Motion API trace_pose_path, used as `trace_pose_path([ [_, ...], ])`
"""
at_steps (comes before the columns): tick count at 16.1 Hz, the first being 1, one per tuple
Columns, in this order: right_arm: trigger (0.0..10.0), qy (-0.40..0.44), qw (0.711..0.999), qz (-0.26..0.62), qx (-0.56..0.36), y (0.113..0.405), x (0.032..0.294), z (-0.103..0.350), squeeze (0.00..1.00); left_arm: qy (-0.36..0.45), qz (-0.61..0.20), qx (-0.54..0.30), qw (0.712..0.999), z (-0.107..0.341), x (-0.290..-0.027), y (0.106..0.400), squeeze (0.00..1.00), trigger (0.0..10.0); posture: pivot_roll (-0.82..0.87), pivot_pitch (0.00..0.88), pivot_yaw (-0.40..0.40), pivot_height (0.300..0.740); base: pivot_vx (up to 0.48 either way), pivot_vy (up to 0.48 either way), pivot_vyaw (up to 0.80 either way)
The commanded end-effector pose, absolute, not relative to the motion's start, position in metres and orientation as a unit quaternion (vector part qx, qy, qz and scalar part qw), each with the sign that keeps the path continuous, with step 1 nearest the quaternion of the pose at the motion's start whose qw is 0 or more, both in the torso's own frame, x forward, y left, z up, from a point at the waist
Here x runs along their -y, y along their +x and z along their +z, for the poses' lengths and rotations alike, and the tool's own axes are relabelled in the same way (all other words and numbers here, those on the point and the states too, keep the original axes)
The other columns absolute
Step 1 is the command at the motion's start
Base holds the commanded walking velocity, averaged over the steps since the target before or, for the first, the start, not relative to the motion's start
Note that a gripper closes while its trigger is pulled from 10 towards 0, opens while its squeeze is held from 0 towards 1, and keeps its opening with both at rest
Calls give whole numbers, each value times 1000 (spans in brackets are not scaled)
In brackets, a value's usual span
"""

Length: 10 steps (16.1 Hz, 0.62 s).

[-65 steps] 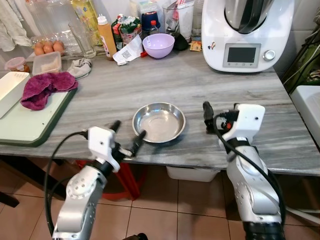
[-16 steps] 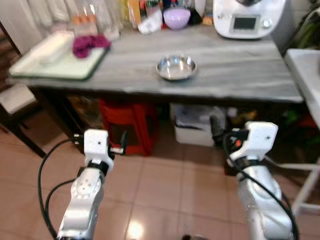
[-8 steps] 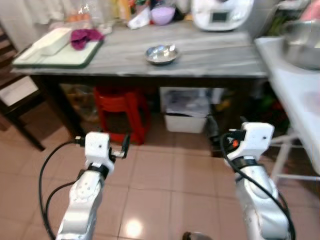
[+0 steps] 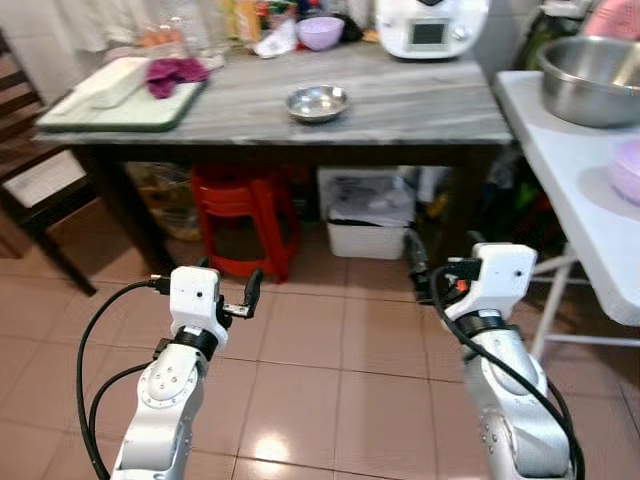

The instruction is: Setting the table

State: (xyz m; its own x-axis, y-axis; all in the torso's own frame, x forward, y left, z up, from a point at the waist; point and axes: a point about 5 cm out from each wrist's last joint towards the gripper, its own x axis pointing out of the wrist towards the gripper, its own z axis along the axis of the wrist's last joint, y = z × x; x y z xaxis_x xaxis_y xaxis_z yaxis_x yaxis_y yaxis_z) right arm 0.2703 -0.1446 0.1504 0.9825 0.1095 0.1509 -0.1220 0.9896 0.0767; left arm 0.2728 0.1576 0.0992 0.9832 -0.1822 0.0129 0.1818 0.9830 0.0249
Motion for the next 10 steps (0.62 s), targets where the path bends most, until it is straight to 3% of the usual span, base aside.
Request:
trace_pose_path([
  [1,10000,42,995,58,75,272,145,152,0,12,-91,14,996,102,-159,273,0,10000,-143,95,83,740,0,-382,0],
  [10,10000,41,995,56,77,273,145,153,0,12,-100,15,995,103,-157,274,0,10000,-147,98,88,740,0,-388,0],
])
